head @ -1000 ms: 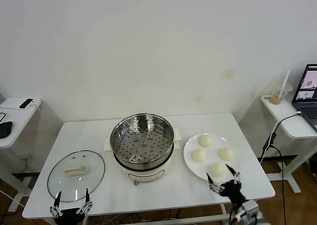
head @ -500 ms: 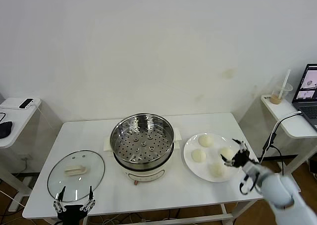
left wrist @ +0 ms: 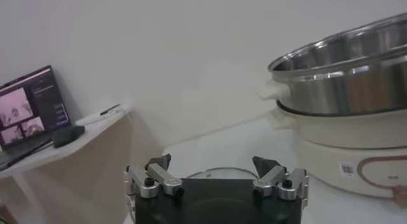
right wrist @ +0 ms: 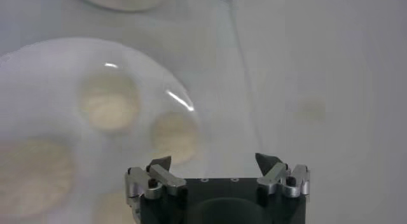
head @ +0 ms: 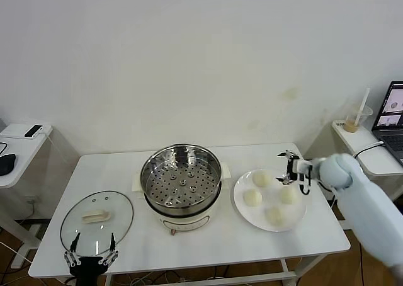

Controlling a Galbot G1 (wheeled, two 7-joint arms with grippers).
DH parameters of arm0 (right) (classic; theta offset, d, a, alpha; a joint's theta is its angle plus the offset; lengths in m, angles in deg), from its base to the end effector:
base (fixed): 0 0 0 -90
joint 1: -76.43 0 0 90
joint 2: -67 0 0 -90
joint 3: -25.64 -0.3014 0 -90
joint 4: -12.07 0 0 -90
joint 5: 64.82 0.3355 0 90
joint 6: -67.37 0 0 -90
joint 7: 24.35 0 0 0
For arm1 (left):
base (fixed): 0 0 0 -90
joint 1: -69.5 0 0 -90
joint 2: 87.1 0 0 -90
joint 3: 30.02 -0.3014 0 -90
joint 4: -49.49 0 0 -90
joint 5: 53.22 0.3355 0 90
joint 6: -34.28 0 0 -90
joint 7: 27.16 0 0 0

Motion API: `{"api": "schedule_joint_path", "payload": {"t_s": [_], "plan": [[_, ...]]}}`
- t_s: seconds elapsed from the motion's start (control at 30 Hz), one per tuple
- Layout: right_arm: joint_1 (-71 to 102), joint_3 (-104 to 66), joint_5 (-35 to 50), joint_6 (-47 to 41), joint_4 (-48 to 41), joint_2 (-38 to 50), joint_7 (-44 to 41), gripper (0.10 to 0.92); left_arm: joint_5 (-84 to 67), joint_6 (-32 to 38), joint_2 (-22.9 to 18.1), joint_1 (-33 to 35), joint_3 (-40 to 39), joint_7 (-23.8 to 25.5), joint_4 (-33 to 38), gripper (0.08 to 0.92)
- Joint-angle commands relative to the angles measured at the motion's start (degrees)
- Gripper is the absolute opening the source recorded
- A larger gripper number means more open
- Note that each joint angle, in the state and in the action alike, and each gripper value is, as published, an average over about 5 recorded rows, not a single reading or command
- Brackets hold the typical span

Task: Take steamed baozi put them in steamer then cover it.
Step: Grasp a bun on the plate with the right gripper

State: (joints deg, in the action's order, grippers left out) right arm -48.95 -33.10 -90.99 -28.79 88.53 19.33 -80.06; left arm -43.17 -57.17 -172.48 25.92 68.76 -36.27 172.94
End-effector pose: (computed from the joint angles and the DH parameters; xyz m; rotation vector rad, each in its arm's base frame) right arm 0.4560 -0.1307 -0.1605 1.0811 -1.8552 1.5512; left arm 0.1091 0.0520 -0.2781 0.3021 -2.8580 -0.5152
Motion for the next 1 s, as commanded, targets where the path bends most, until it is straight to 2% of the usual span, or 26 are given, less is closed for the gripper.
{"api": "schedule_joint_path", "payload": {"t_s": [0.03, 0.3, 0.57, 1.0], "plan": [[-21.08, 20.77, -3.00, 4.06, -15.55, -1.52, -18.72, 0.823, 0.41, -0.05, 0.08, -0.35, 0.85, 0.18, -0.11, 0.823], [-23.29, 22.92, -4.25, 5.92, -28.54, -10.38, -16.60, 0.823, -0.06, -0.12, 0.43, -0.82, 2.20, 0.34, -0.24, 0.823], [-22.86, 20.53, -8.31, 7.30, -37.17, -19.12, -11.80, 0.823, -0.37, -0.24, 0.86, -1.14, 3.07, 0.58, -0.23, 0.823], [-21.76, 18.54, -11.86, 6.22, -41.94, -23.19, -6.88, 0.823, -0.46, -0.26, 0.98, -1.40, 4.01, 0.65, -0.33, 0.823]]}}
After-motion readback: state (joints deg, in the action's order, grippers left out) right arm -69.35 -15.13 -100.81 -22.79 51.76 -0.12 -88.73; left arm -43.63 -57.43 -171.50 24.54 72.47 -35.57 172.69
